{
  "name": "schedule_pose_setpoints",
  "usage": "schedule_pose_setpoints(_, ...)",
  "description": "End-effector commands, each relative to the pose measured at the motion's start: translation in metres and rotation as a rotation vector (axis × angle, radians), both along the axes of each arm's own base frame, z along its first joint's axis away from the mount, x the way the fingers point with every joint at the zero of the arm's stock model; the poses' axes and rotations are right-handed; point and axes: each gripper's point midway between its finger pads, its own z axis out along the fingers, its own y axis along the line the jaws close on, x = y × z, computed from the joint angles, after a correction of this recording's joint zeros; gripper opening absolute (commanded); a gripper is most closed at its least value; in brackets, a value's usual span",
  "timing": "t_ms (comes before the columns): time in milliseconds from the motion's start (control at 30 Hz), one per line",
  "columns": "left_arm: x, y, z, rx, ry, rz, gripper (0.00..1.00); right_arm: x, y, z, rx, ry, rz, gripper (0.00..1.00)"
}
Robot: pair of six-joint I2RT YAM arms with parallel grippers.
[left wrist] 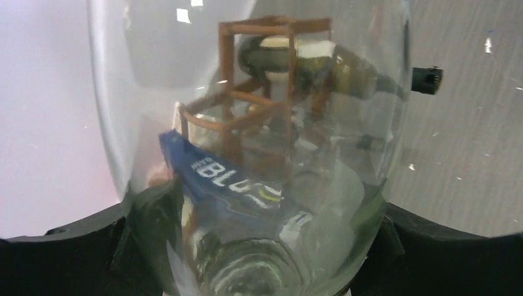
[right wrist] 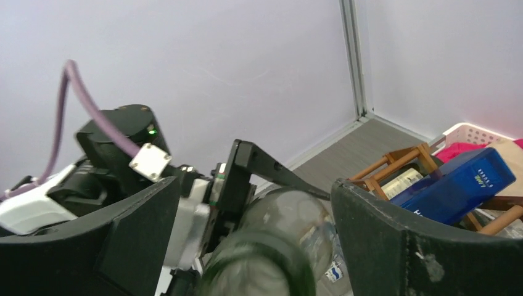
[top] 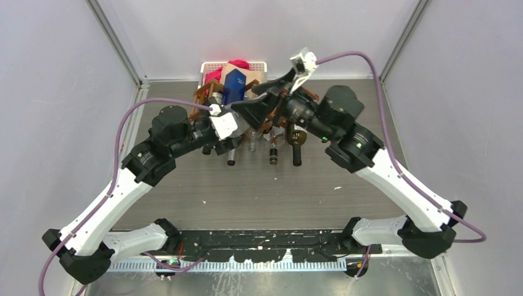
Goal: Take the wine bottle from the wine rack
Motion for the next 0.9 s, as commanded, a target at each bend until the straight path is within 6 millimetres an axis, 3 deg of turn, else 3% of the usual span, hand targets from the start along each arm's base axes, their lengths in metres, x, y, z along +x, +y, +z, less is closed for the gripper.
schedule_pose_setpoints(0,-0.025,0.003,0.101,-0.228,-0.168,-0.063,0.00,-0.004,0.004,0.042,0.102,-0.066,0.026,0.89)
schedule_pose_setpoints(133,-0.025,0.004,0.101,-0.250,-0.128,-0.048,0.00,0.005,0.008,0.036,0.097,-0.043,0.001,0.52)
schedule_pose_setpoints(200,-0.022,0.005,0.103,-0.269,-0.108,-0.023,0.00,0.008,0.010,0.030,0.091,-0.033,-0.005,0.47)
schedule_pose_setpoints(233,-0.020,0.006,0.104,-0.285,-0.096,-0.008,0.00,0.009,0.010,0.027,0.088,-0.028,-0.010,0.50)
schedule_pose_setpoints(300,-0.017,0.007,0.106,-0.314,-0.069,0.018,0.00,0.010,0.008,0.025,0.094,-0.026,-0.019,0.68)
schedule_pose_setpoints(433,-0.018,0.006,0.105,-0.346,-0.023,0.024,0.00,0.012,0.003,0.029,0.123,-0.040,-0.040,0.80)
schedule_pose_setpoints(500,-0.019,0.005,0.104,-0.343,-0.017,0.016,0.00,0.011,0.003,0.032,0.137,-0.052,-0.038,0.77)
schedule_pose_setpoints(700,-0.021,0.004,0.101,-0.328,-0.009,0.006,0.00,0.013,0.009,0.041,0.140,-0.055,-0.027,0.48)
schedule_pose_setpoints(833,-0.023,0.003,0.099,-0.316,-0.003,-0.006,0.01,0.015,0.013,0.041,0.126,-0.048,-0.022,0.19)
schedule_pose_setpoints(867,-0.023,0.003,0.097,-0.311,0.002,-0.005,0.12,0.016,0.012,0.042,0.123,-0.047,-0.027,0.12)
